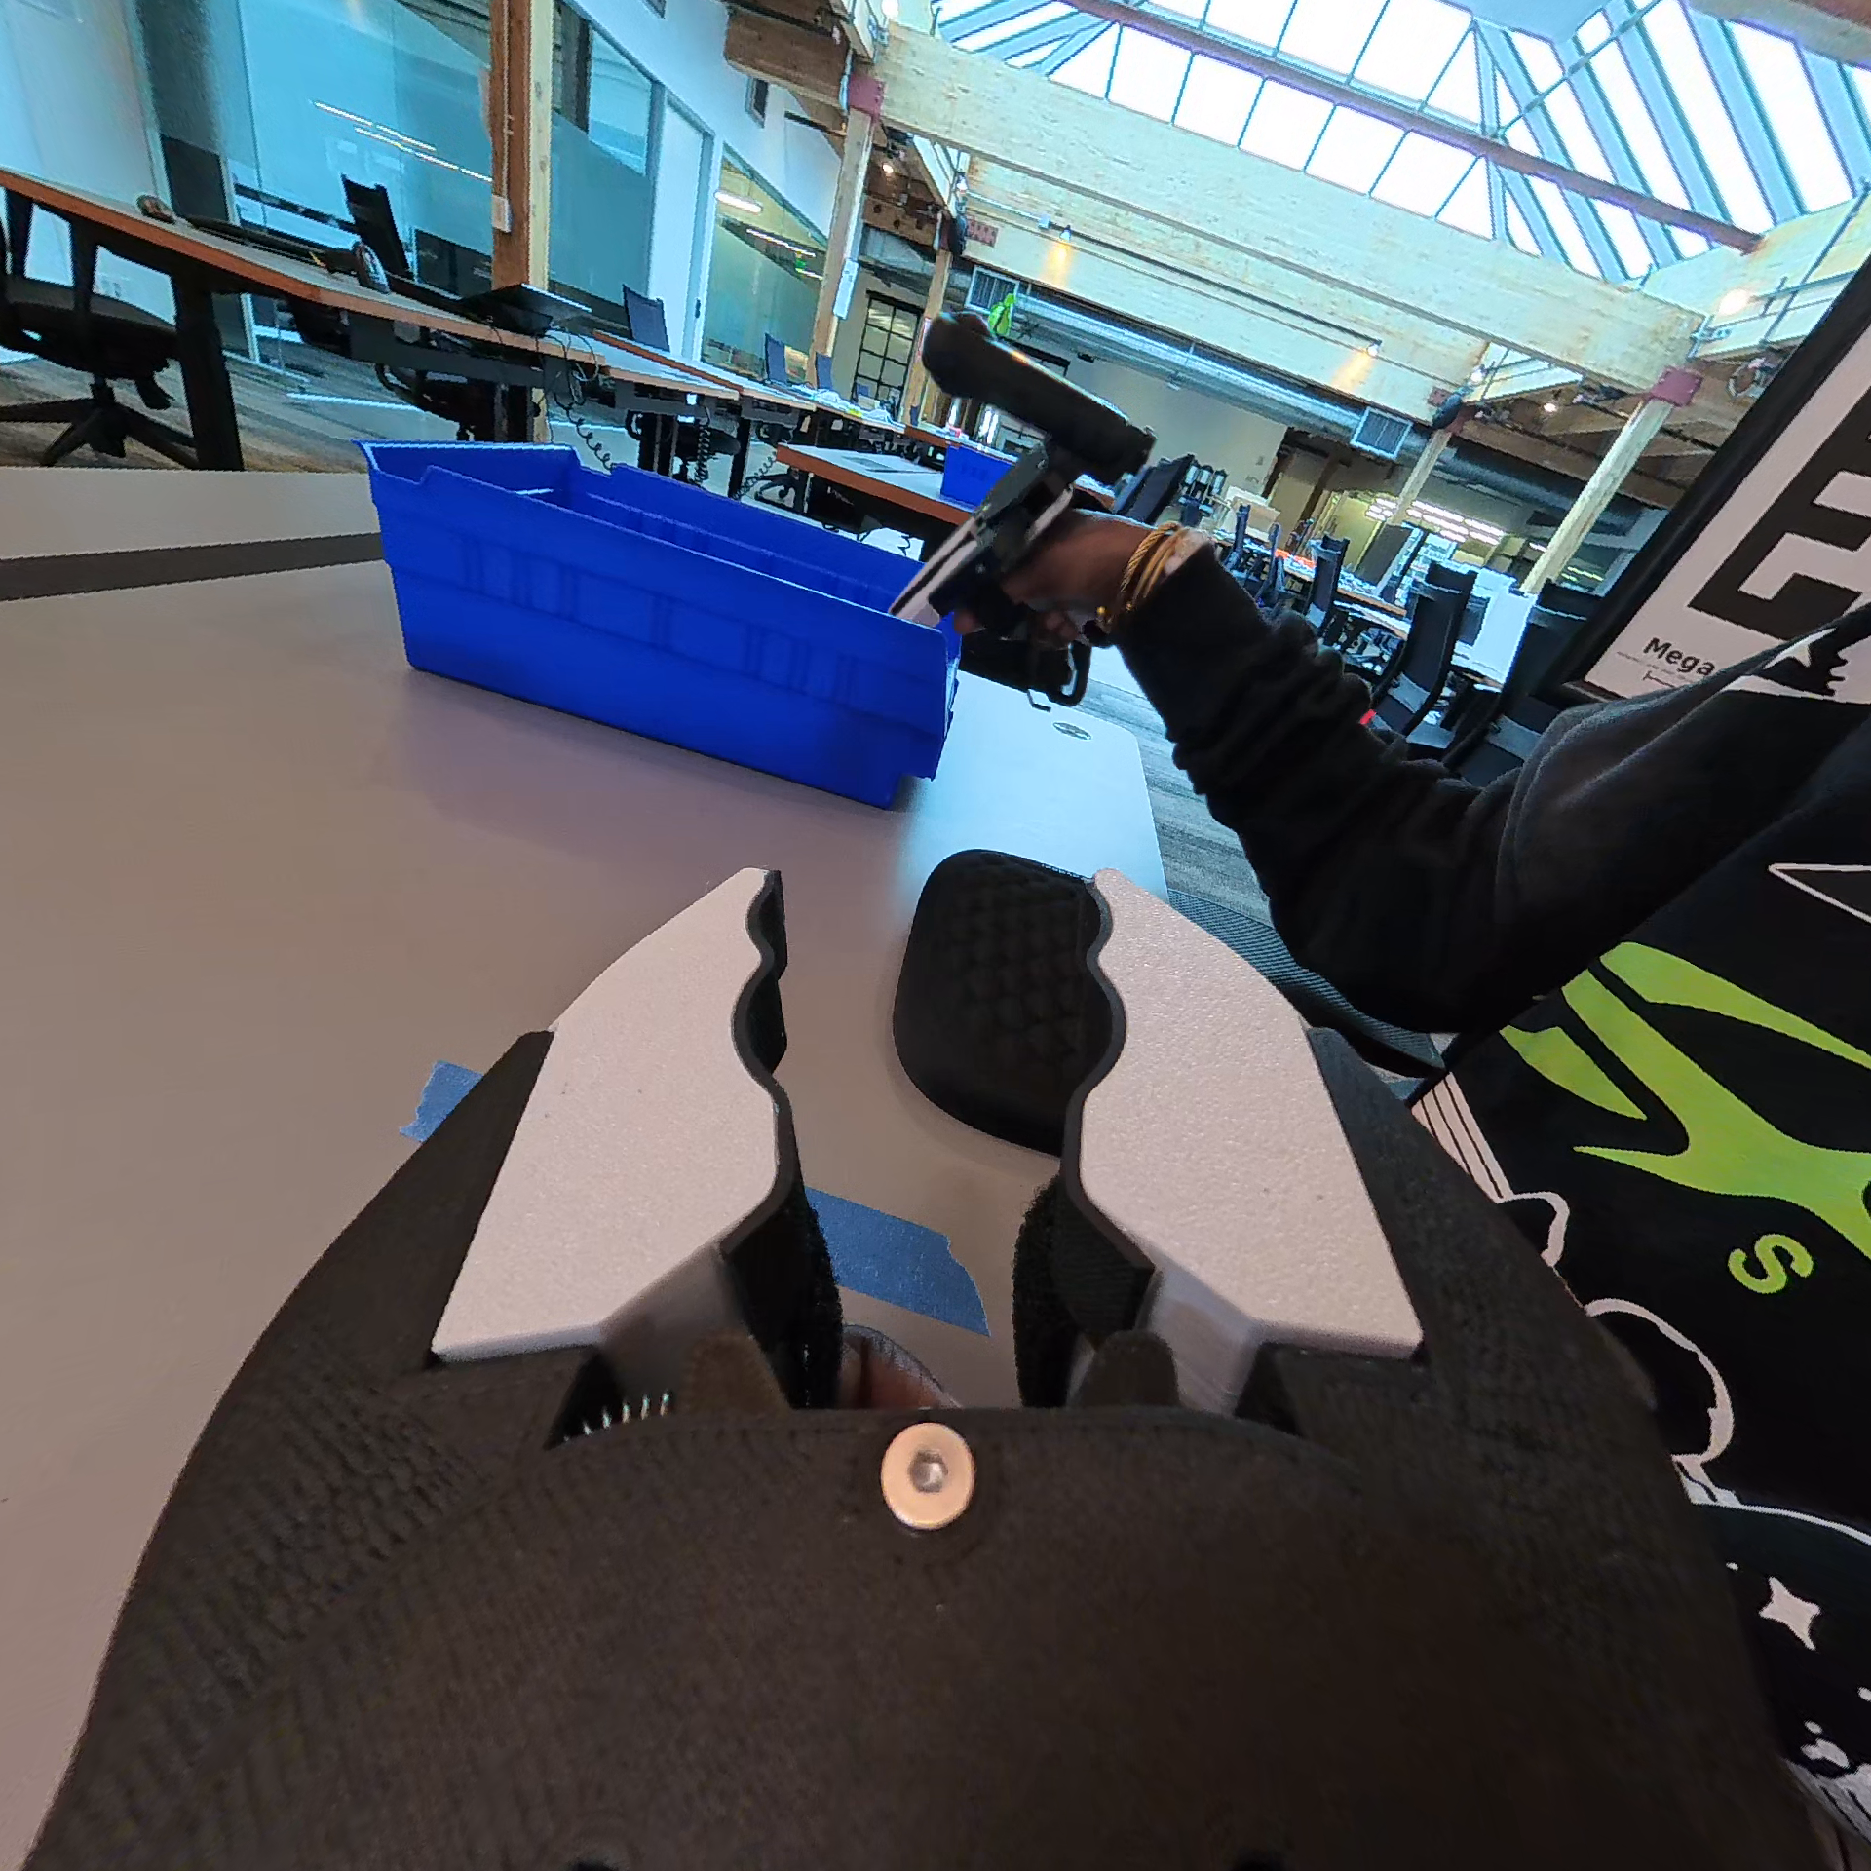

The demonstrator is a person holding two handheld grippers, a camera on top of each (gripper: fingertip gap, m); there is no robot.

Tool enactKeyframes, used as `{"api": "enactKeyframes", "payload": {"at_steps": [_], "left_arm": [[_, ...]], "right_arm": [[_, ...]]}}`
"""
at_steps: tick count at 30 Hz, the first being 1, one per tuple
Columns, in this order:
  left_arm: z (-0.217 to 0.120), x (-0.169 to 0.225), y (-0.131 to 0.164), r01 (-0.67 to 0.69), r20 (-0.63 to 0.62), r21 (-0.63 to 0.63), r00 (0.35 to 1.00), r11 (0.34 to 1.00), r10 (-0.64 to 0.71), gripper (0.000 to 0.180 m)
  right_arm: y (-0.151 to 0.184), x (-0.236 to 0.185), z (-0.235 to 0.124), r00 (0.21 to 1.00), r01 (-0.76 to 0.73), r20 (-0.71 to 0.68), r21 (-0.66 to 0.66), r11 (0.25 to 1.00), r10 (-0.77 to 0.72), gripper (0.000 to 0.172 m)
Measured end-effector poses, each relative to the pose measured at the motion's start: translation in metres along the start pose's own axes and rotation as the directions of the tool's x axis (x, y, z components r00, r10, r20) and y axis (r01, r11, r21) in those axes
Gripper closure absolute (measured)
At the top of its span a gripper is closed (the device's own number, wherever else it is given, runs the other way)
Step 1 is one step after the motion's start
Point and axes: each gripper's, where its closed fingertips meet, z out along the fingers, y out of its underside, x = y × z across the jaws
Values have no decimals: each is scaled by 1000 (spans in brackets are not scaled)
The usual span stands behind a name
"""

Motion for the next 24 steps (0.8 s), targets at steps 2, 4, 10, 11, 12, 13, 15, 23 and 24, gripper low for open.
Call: {"api": "enactKeyframes", "payload": {"at_steps": [2,4,10,11,12,13,15,23,24], "left_arm": [[0,0,0,1,1,0,1000,1000,-1,125],[0,-1,0,3,2,1,1000,1000,-3,125],[0,-1,0,11,2,0,1000,1000,-11,125],[0,-2,0,13,2,-1,1000,1000,-13,125],[0,-2,0,15,2,-1,1000,1000,-15,125],[0,-2,0,16,3,-1,1000,1000,-16,125],[0,-2,0,16,4,0,1000,1000,-16,125],[0,-3,0,22,3,-1,1000,1000,-22,125],[0,-3,0,22,3,-1,1000,1000,-22,125]], "right_arm": [[-3,-1,3,1000,7,25,-1,1000,-7,143],[-4,-3,7,999,22,41,-10,1000,-22,143],[1,-15,5,995,58,81,-33,998,-55,143],[2,-16,4,995,61,78,-36,998,-58,143],[3,-16,4,995,62,75,-39,997,-59,143],[3,-17,4,995,64,75,-41,997,-60,143],[4,-17,3,996,60,76,-45,997,-56,143],[7,-18,-2,997,24,78,-68,997,-18,138],[8,-18,-2,997,14,81,-70,997,-8,139]]}}
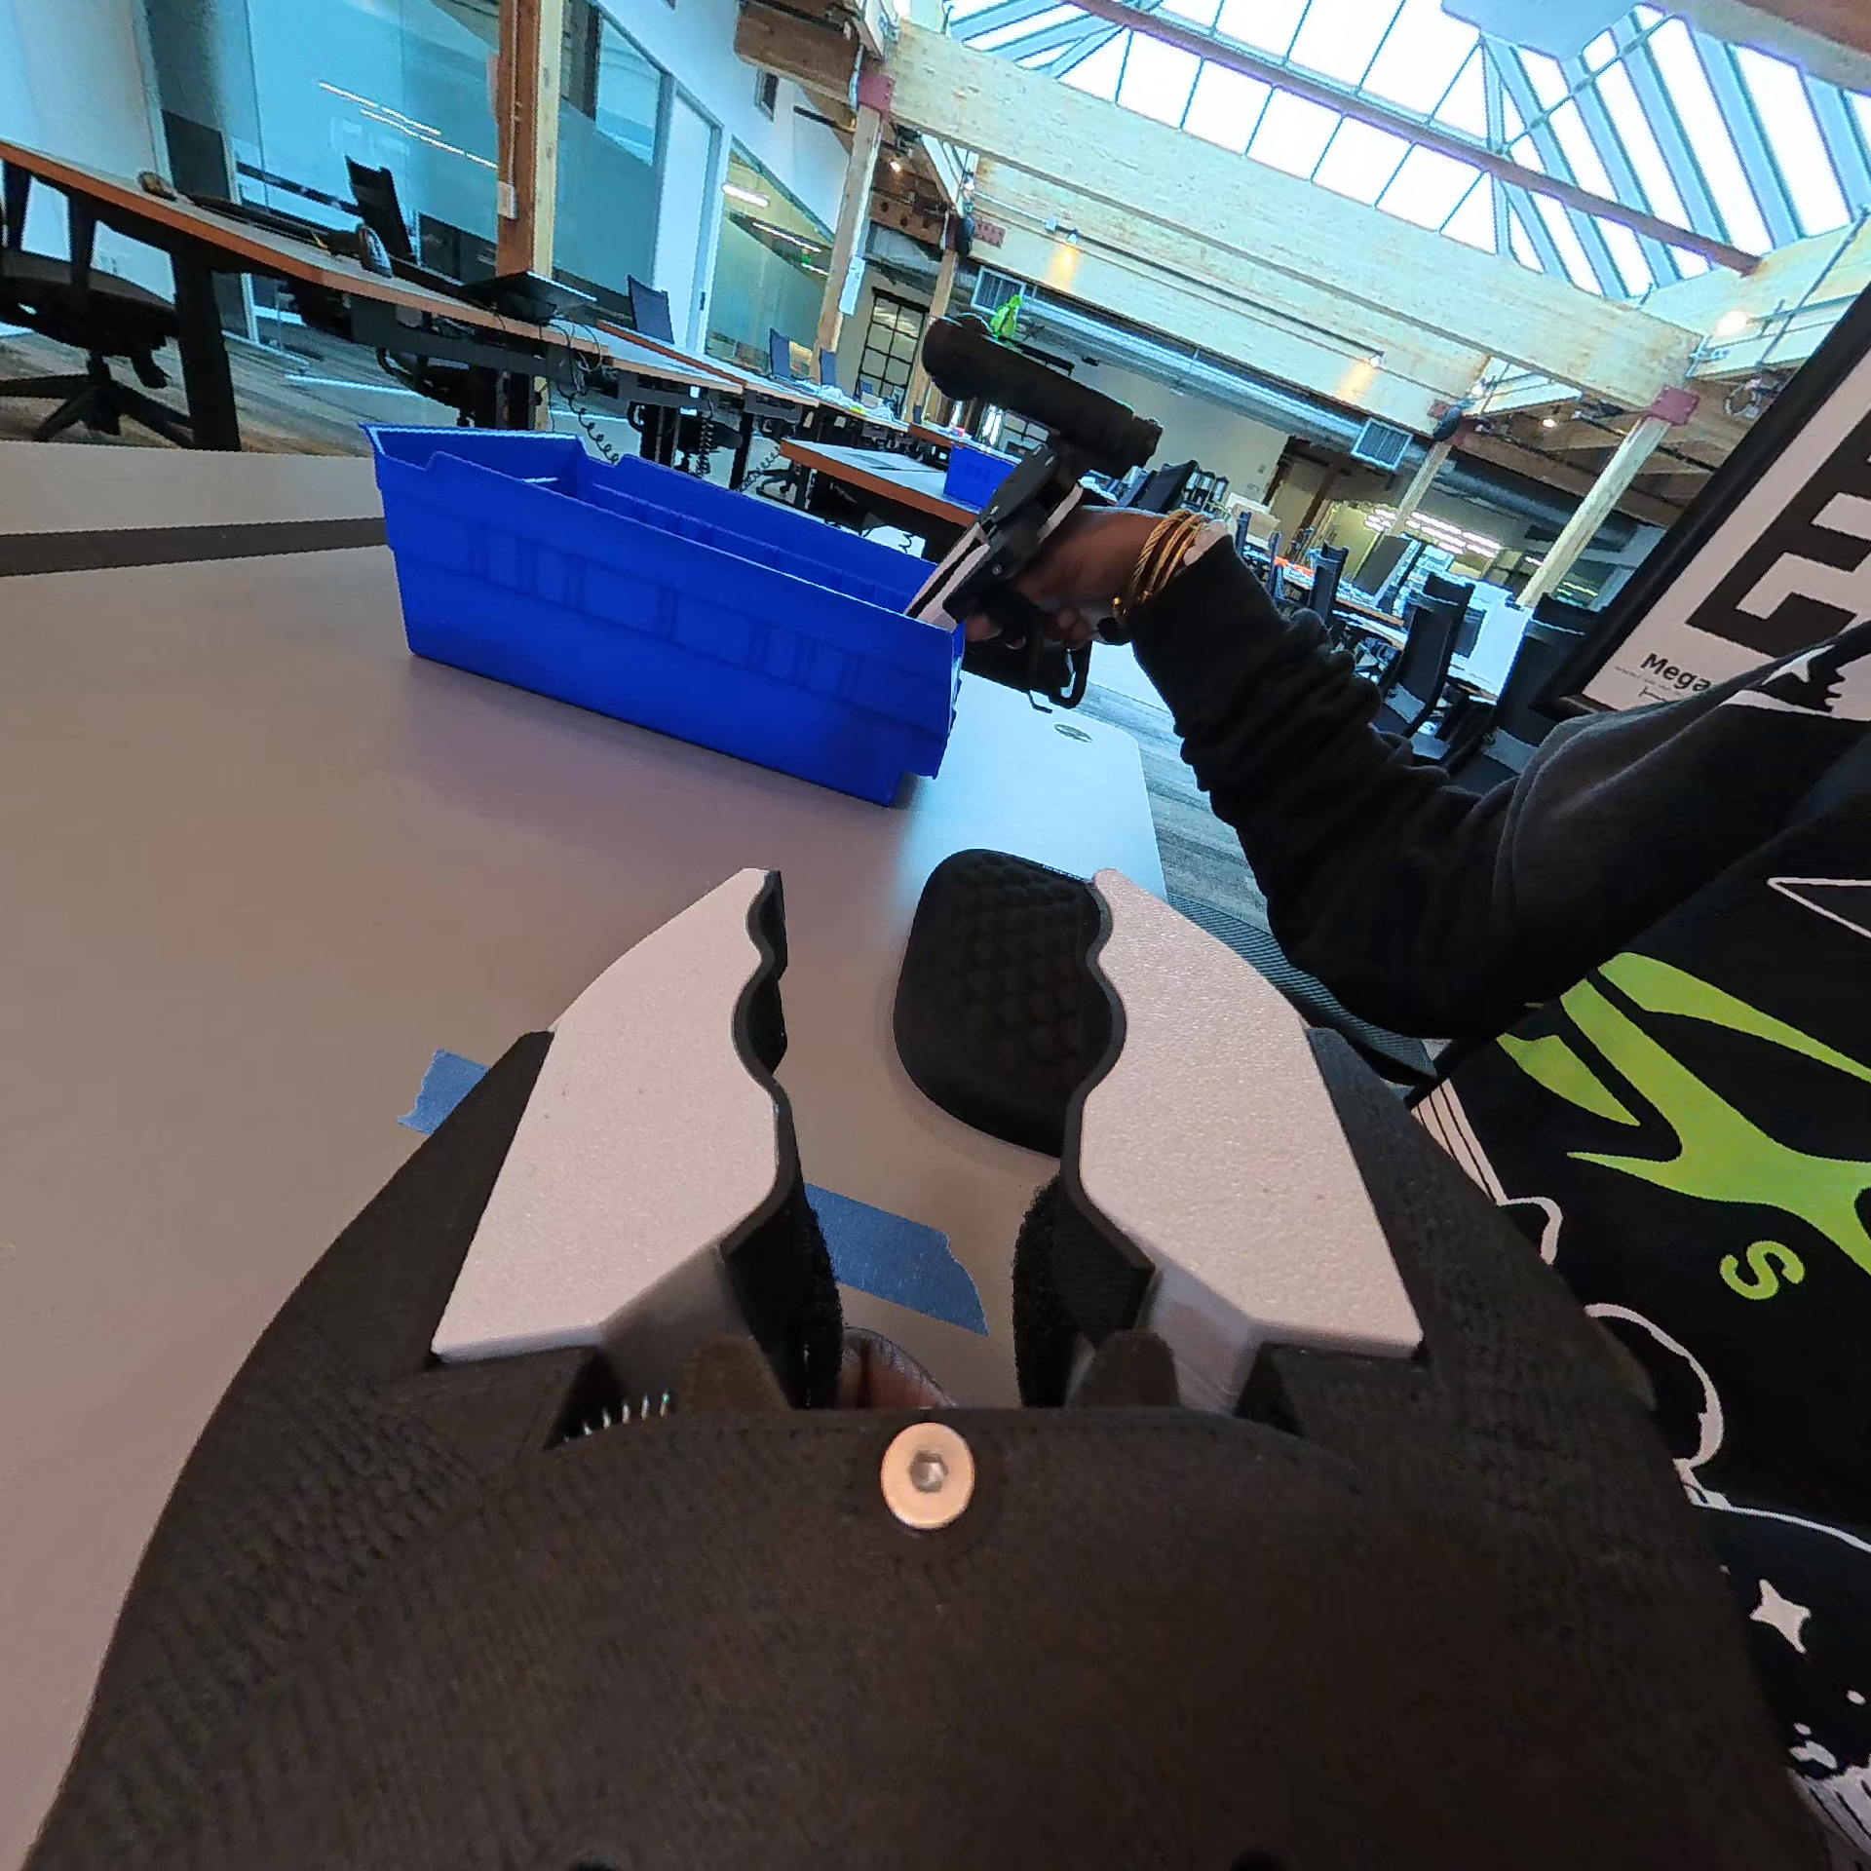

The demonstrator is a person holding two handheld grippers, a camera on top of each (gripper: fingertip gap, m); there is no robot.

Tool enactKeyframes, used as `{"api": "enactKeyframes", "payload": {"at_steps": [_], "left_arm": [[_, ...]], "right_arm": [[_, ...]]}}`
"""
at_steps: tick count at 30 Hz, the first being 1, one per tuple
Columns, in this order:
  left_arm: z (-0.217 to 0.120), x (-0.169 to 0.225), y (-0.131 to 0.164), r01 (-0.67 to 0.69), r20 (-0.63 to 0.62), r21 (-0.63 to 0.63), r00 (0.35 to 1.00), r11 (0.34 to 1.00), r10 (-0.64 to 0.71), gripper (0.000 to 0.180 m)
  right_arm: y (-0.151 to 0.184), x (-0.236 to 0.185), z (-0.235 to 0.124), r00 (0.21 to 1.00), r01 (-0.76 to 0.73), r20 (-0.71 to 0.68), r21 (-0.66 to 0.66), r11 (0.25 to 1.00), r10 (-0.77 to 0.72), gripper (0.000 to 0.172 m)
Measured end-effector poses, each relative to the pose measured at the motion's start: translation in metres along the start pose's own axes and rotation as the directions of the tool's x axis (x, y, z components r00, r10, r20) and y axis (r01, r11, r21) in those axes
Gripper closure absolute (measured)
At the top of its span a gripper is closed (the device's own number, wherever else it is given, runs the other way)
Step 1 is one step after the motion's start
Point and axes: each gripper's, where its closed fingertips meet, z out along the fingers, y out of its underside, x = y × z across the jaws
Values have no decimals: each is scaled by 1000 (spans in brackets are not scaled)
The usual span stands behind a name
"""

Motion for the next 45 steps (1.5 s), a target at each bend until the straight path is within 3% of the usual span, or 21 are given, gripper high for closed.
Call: {"api": "enactKeyframes", "payload": {"at_steps": [7,12,18,22,26,29,34,40,45], "left_arm": [[0,0,0,1,0,1,1000,1000,-1,125],[0,0,0,3,0,1,1000,1000,-3,125],[1,-1,0,4,0,-1,1000,1000,-4,125],[0,0,0,1,1,3,1000,1000,-1,125],[0,-1,0,5,2,5,1000,1000,-5,125],[0,-1,-1,14,1,6,1000,1000,-14,125],[-1,-2,-1,27,-1,9,1000,1000,-27,125],[-1,-3,-1,33,1,14,999,999,-33,125],[-1,-4,-2,38,1,15,999,999,-38,125]], "right_arm": [[4,-12,-3,996,-14,93,-9,1000,15,144],[5,-6,-11,997,-18,68,-8,1000,19,141],[-51,-1,-35,999,43,-12,221,974,-41,127],[-82,6,-3,984,179,-56,153,972,-172,133],[-101,45,48,959,230,-173,25,973,-222,138],[-118,72,67,944,198,-279,56,979,-175,142],[-140,91,78,928,156,-360,129,979,-100,165],[-139,92,106,957,77,-282,37,996,-63,167],[-140,89,110,955,103,-279,-1,995,-99,165]]}}
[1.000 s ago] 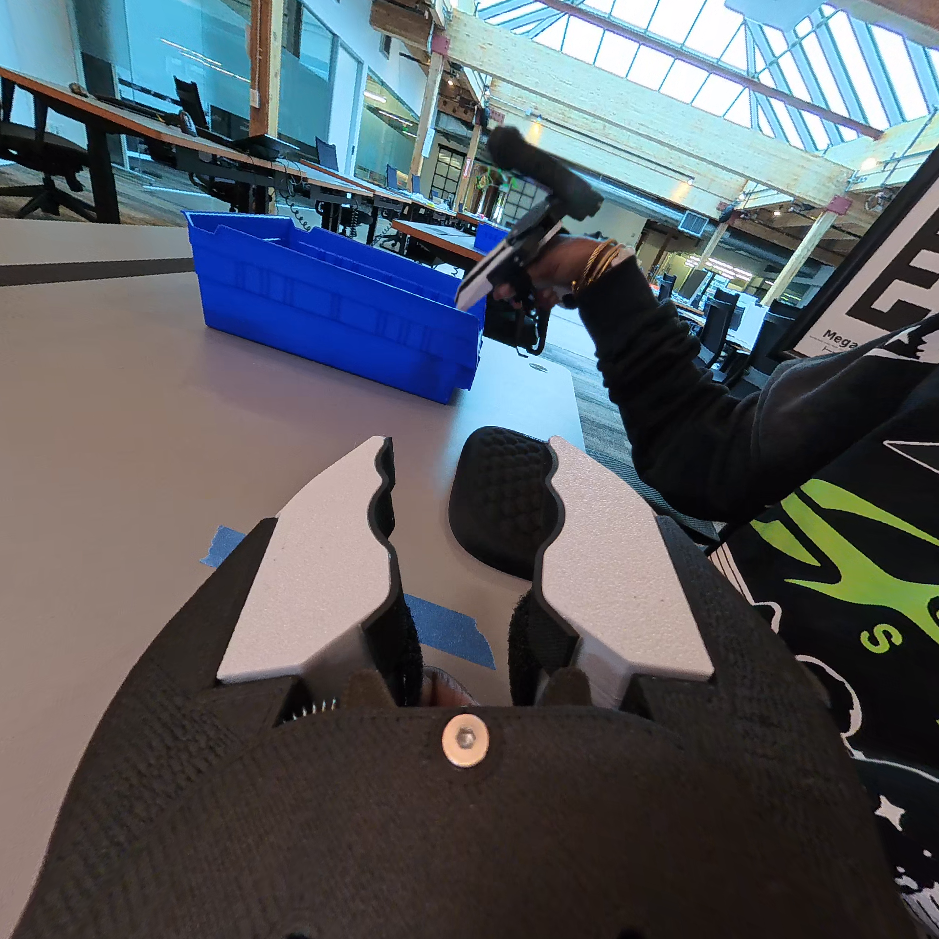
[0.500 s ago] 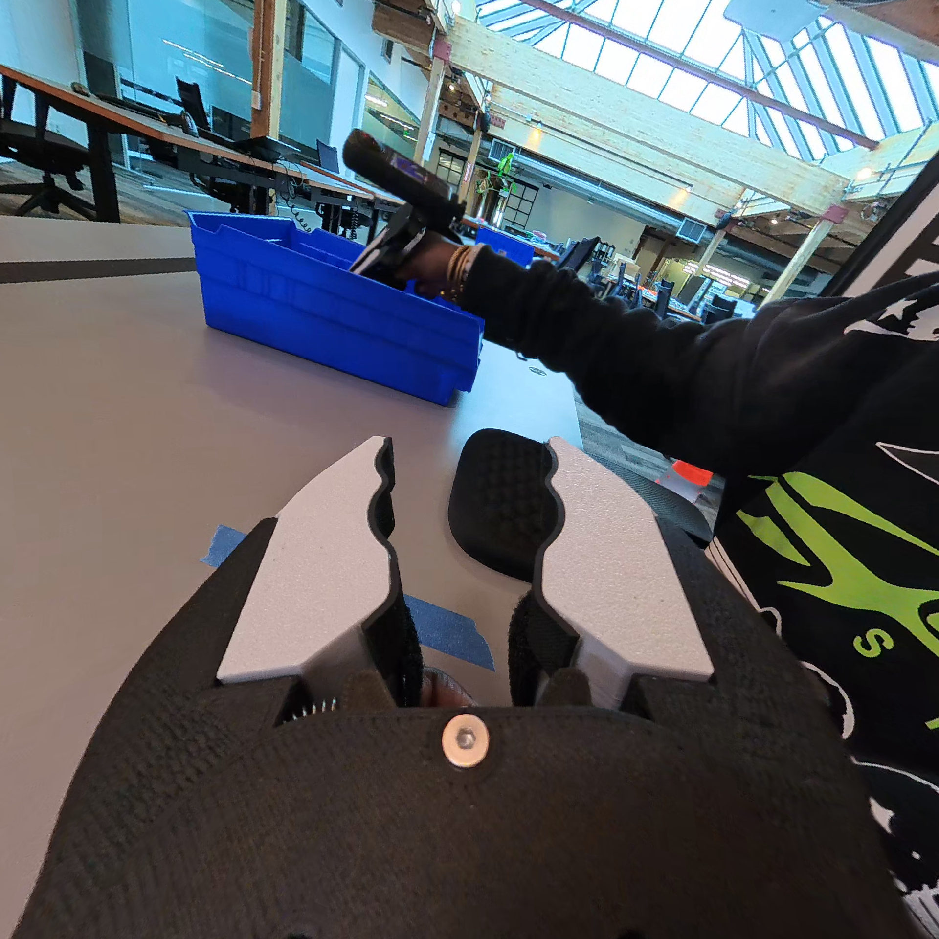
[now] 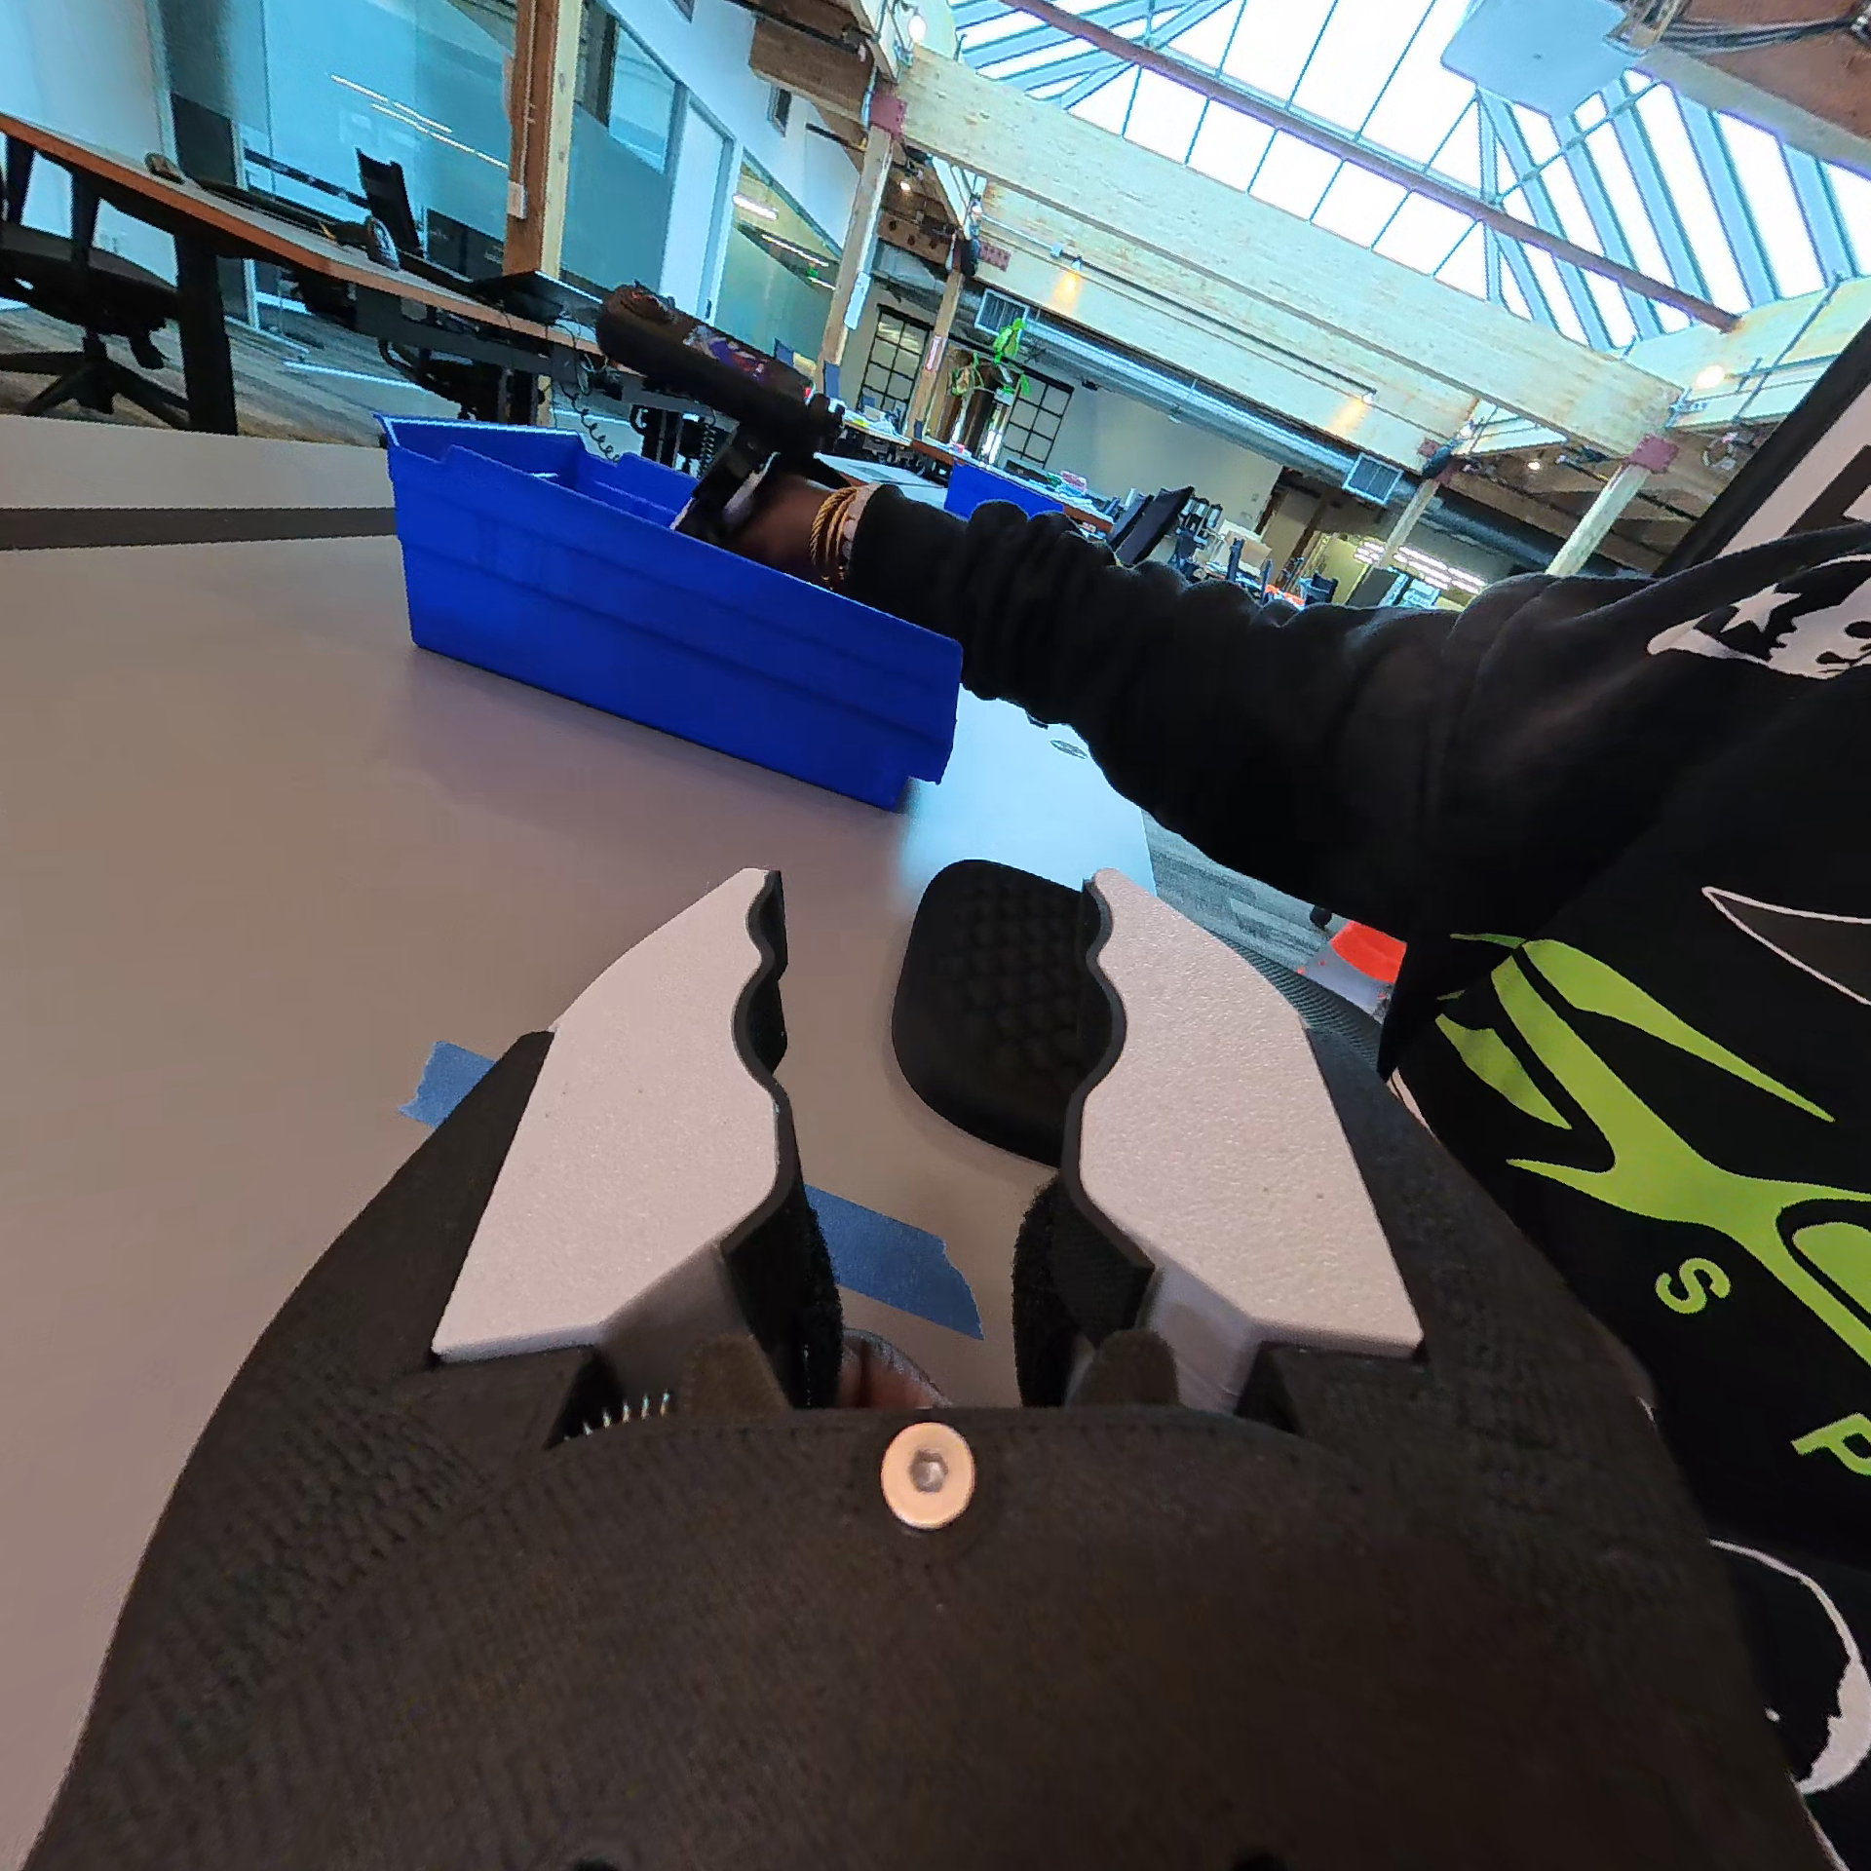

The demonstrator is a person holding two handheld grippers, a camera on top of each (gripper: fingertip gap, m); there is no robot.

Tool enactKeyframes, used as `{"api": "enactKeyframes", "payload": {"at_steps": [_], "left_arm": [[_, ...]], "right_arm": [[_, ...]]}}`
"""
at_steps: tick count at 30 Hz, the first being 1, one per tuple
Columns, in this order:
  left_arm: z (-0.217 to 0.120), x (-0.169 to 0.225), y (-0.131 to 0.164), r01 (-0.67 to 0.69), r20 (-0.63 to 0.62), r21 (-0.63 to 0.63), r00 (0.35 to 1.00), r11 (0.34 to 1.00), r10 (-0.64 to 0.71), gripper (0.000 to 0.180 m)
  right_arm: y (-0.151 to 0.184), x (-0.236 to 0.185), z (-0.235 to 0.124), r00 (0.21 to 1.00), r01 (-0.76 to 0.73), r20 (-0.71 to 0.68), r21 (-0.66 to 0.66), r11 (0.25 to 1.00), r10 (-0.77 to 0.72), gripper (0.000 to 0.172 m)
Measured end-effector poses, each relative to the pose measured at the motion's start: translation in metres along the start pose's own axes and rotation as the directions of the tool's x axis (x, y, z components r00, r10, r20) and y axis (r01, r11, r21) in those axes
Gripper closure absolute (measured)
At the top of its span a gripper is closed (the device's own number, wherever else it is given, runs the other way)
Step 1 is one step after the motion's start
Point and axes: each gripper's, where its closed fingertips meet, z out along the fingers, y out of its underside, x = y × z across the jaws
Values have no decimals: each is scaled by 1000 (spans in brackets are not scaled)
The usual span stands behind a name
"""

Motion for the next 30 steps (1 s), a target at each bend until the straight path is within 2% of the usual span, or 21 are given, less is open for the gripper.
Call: {"api": "enactKeyframes", "payload": {"at_steps": [9,15,18,22,25,30], "left_arm": [[0,0,0,2,1,-3,1000,1000,-2,125],[0,0,0,5,0,-3,1000,1000,-5,125],[0,-1,0,8,1,-2,1000,1000,-8,125],[0,-1,0,8,0,0,1000,1000,-8,125],[0,0,0,7,-1,0,1000,1000,-7,125],[0,0,0,2,1,4,1000,1000,-2,125]], "right_arm": [[-12,-10,-1,988,152,-21,73,986,-151,165],[-23,-19,-7,990,138,21,147,979,-142,165],[-30,-24,-17,995,34,87,174,984,-50,157],[-41,-53,-39,942,-149,326,191,970,81,141],[-32,-71,-40,902,-160,422,121,980,95,120],[-28,-60,-30,915,-172,386,112,979,117,135]]}}
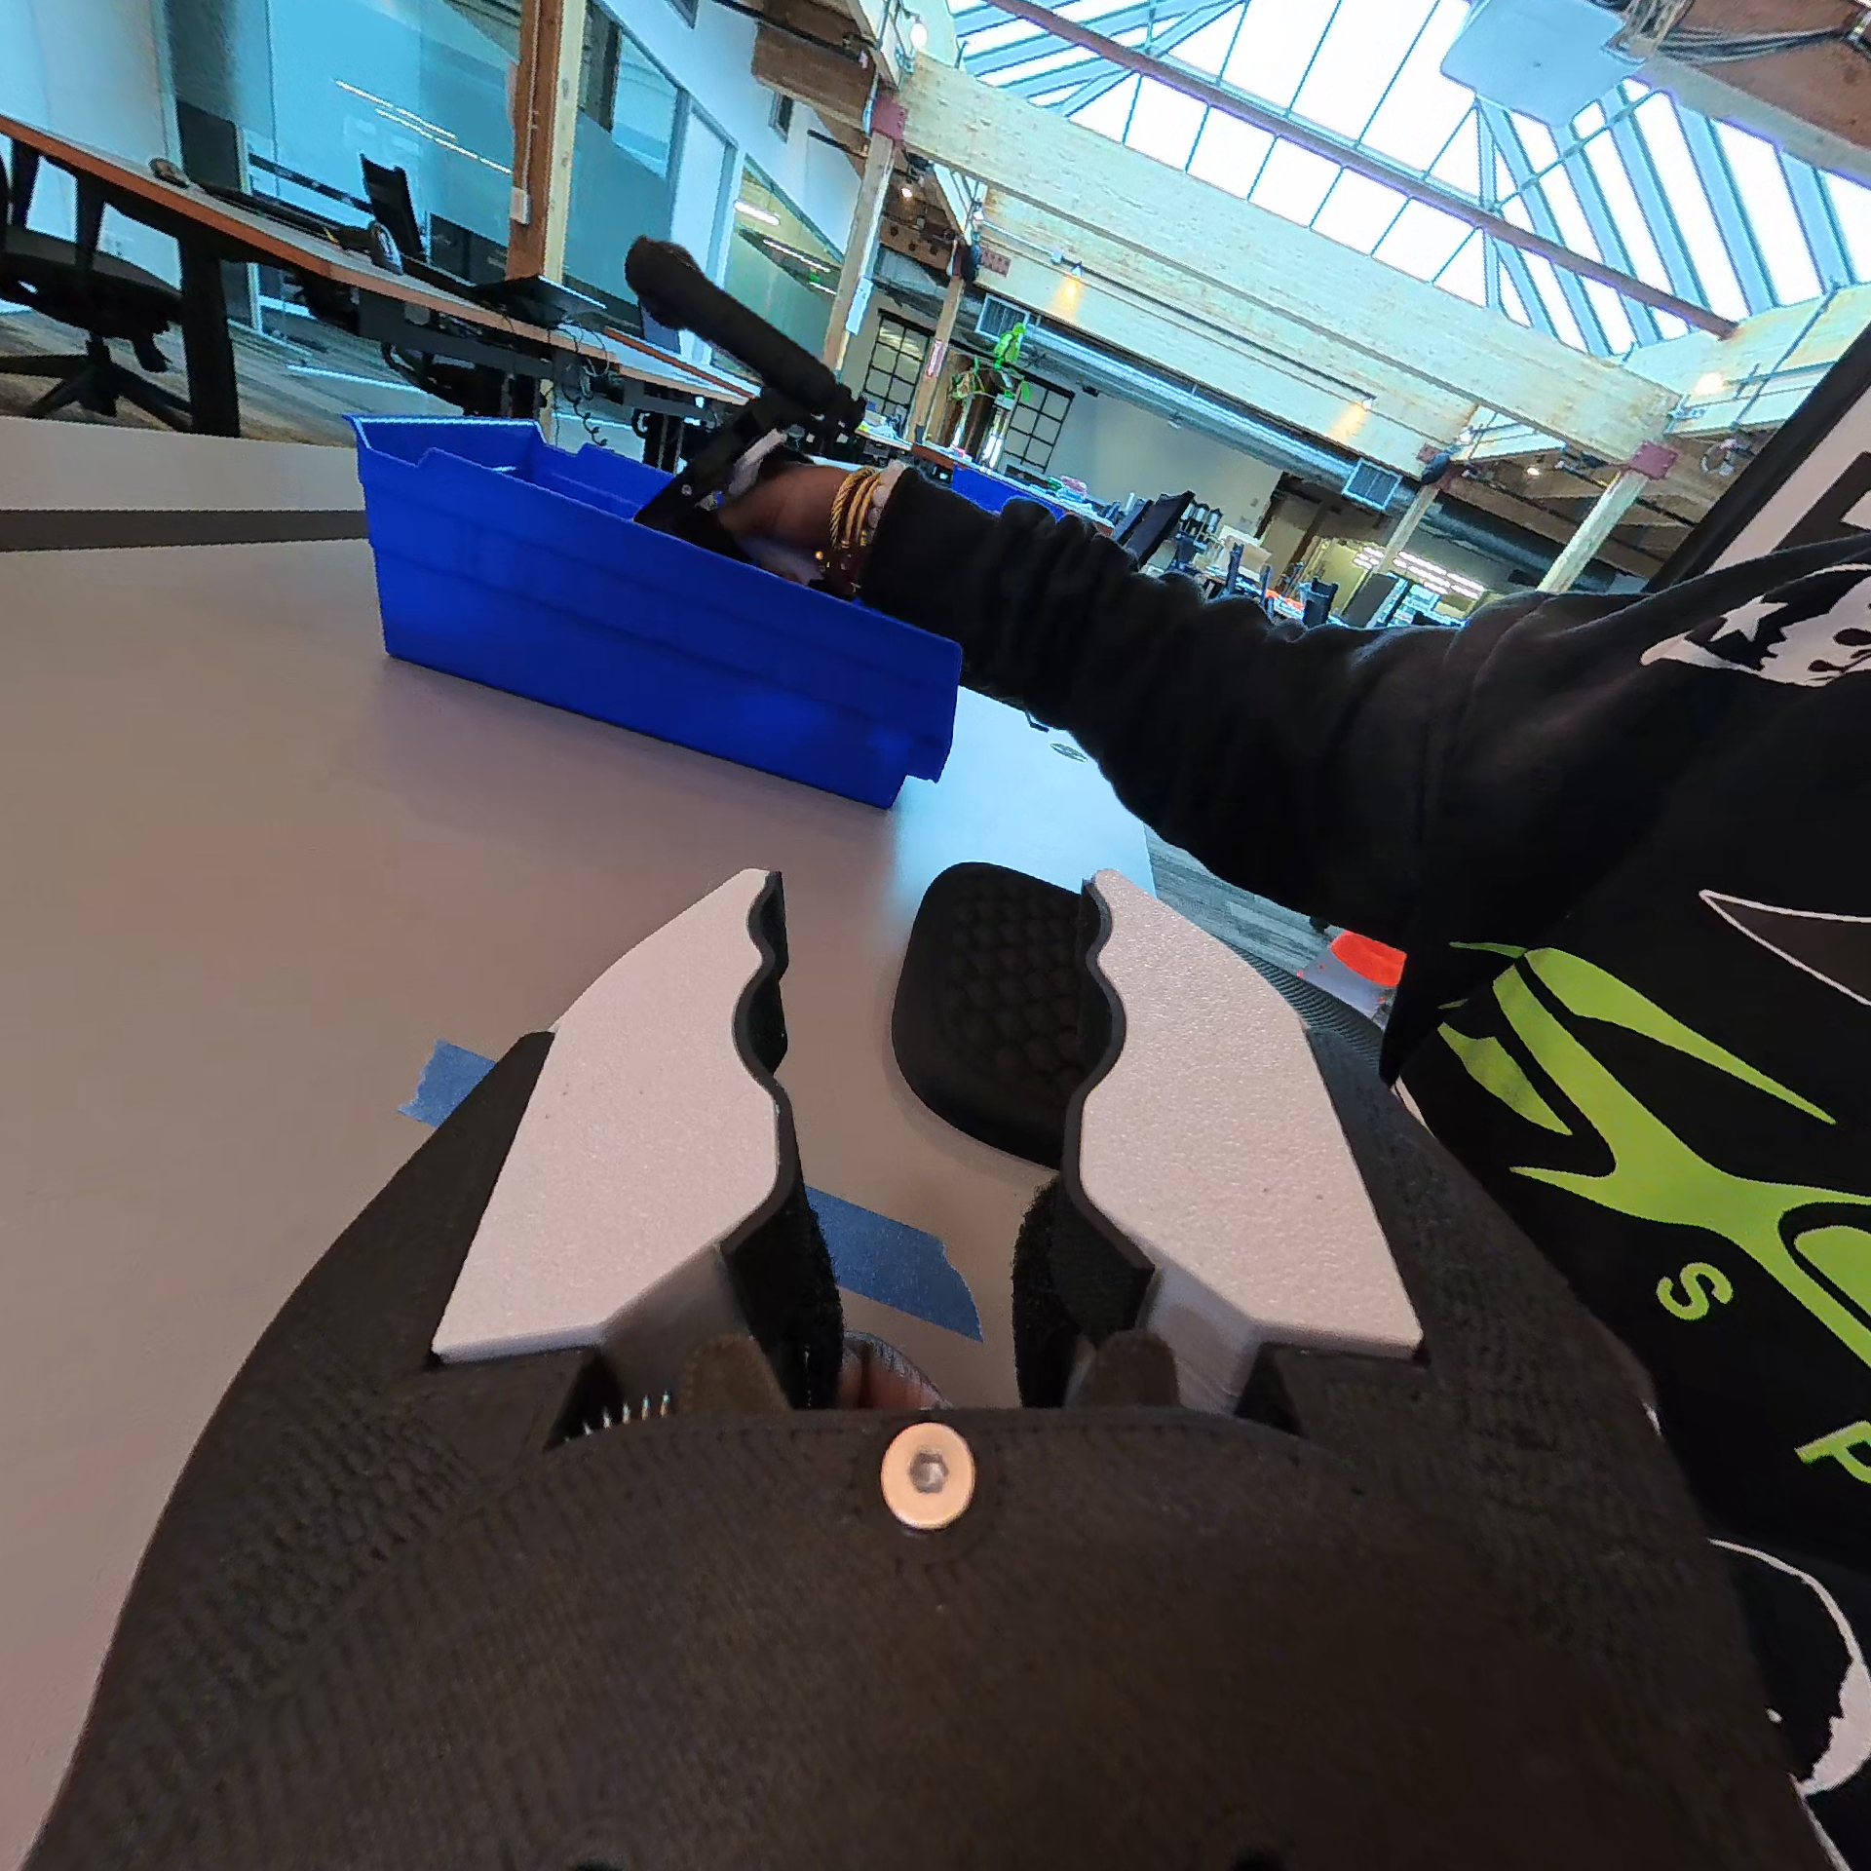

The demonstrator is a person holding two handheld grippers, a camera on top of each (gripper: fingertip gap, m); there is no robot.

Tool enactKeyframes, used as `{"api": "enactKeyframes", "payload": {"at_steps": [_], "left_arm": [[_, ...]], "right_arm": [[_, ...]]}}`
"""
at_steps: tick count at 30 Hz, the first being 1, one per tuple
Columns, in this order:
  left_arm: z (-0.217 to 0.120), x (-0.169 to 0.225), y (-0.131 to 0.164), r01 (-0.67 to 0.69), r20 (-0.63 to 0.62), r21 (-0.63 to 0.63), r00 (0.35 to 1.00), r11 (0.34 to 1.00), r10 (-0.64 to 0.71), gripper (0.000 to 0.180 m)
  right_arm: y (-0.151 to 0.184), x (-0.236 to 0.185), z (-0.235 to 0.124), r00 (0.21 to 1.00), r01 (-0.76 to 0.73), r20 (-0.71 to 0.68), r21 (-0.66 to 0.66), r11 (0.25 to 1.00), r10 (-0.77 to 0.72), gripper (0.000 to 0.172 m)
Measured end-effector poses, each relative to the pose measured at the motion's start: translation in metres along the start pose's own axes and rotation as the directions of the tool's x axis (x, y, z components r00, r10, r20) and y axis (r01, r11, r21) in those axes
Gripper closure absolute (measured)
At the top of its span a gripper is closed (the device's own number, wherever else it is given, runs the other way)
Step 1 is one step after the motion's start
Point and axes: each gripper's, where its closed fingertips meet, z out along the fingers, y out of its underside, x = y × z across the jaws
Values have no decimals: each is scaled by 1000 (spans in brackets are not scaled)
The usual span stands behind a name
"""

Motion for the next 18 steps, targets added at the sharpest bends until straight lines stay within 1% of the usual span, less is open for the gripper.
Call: {"api": "enactKeyframes", "payload": {"at_steps": [4,6,7,13,18], "left_arm": [[0,0,0,2,-1,-3,1000,1000,-2,125],[0,0,0,2,-1,-2,1000,1000,-2,125],[0,0,0,3,-1,-1,1000,1000,-3,125],[0,0,0,6,-2,0,1000,1000,-6,125],[0,0,0,8,-2,0,1000,1000,-8,125]], "right_arm": [[3,0,7,1000,20,0,-13,1000,-20,132],[3,1,10,998,55,-11,-9,998,-55,142],[2,1,11,997,74,-10,1,997,-74,142],[-3,-11,13,963,267,28,57,962,-269,142],[-3,-23,13,925,365,82,76,928,-370,142]]}}
